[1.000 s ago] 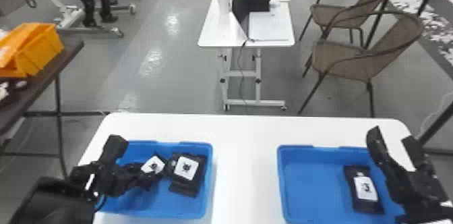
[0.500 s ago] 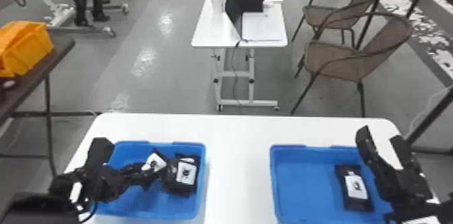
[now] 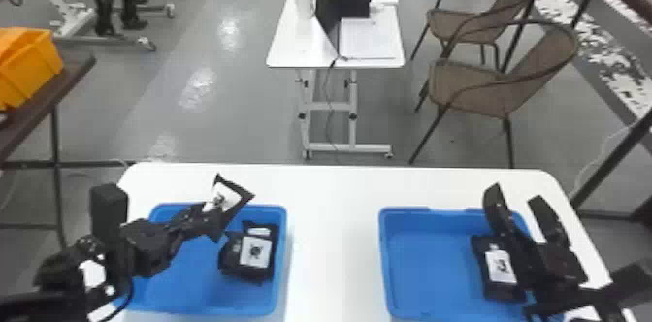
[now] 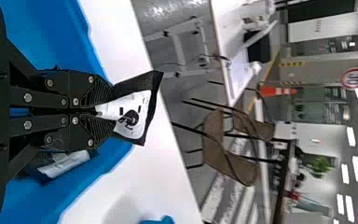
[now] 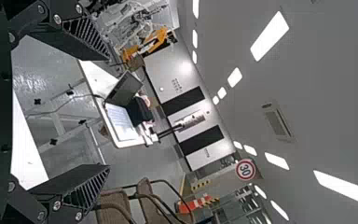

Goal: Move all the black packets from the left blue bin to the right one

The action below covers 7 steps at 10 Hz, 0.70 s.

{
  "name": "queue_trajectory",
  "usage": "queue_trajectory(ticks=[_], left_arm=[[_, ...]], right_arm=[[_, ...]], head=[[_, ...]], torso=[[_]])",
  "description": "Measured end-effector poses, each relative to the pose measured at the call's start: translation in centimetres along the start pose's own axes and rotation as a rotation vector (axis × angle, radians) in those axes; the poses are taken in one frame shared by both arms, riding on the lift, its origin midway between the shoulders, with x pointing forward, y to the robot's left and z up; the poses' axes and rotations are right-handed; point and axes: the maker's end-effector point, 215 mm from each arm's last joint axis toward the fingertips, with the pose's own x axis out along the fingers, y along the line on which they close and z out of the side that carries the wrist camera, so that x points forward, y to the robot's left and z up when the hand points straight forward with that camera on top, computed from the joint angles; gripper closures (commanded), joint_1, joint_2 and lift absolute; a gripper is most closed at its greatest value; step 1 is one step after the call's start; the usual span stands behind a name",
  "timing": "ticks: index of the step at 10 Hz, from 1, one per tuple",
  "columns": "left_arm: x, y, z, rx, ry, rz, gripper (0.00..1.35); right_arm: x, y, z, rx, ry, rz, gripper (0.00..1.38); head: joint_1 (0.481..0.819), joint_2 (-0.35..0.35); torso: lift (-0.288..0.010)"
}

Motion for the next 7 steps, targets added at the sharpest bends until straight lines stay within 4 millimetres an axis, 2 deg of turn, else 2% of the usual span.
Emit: queue_trajectory(ticks=[1, 2, 3, 5, 7], left_arm=[[1.4, -1.5, 4.1, -0.007, -0.099, -0.061, 1.10], [3.0, -3.3, 7.3, 0.000, -0.154, -0.137, 1.10], [4.6, -5.1, 9.2, 0.013, -0.173, -0.214, 1.10], [7.0, -8.7, 11.0, 0.002, -0.192, -0.340, 1.10], [9.4, -12.6, 12.3, -0.030, -0.221, -0.473, 1.10]], right_arm=[[0.4, 1.5, -1.0, 0.020, 0.028, 0.051, 0.20], [1.3, 3.1, -1.5, 0.036, 0.044, 0.112, 0.20], [2.3, 4.6, -1.7, 0.046, 0.050, 0.163, 0.20], [3.7, 6.7, -1.8, 0.059, 0.062, 0.240, 0.20], [4.1, 8.1, -2.3, 0.076, 0.088, 0.287, 0.20]], head=[[0.695, 0.019], [0.695, 0.006], [0.695, -0.008], [0.695, -0.036], [0.695, -0.066]], torso=[[0.000], [0.000], [0.000], [0.000], [0.000]])
